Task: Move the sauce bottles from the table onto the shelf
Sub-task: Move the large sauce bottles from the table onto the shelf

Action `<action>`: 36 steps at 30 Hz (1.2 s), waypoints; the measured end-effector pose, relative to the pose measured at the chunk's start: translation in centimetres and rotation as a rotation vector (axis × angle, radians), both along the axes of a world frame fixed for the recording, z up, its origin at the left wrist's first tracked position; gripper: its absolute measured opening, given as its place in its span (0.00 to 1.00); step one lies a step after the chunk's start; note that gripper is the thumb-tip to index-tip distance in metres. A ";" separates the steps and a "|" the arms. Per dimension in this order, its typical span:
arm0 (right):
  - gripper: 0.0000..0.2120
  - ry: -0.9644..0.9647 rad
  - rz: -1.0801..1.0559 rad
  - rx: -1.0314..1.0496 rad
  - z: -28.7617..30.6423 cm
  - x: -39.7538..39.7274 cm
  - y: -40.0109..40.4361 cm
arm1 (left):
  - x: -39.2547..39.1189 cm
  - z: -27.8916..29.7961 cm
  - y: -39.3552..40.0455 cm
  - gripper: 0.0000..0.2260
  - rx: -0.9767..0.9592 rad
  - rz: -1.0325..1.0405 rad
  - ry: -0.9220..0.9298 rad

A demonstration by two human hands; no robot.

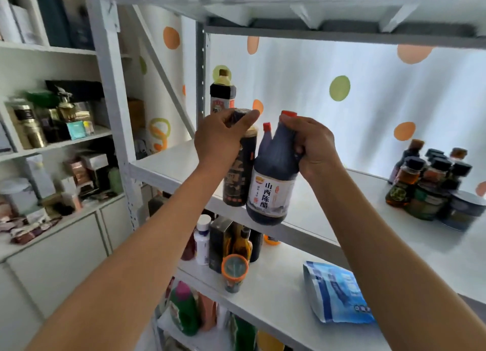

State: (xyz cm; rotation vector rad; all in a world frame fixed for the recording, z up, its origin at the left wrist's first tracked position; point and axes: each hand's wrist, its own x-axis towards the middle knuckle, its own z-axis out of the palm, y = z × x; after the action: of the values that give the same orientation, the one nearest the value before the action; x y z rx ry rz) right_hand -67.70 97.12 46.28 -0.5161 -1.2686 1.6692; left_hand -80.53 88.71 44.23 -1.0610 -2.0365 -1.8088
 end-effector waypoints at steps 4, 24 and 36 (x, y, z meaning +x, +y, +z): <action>0.07 -0.002 -0.045 0.005 0.0 -1.7 2.3 | -1.3 -0.9 2.4 0.12 0.006 -0.038 -0.053; 0.07 0.070 -0.413 0.472 -4.4 -3.4 3.6 | -1.4 -8.7 3.8 0.23 -0.048 -0.215 -0.165; 0.33 -0.465 -0.204 0.527 -11.4 1.2 2.1 | -3.6 -11.2 1.5 0.30 -0.343 -0.189 -0.203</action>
State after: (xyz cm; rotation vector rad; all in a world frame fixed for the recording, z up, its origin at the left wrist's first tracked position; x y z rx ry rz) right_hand -66.54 99.20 34.88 -0.6987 -1.8484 1.0112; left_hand -84.13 90.17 33.06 -1.2396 -2.5139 -1.7544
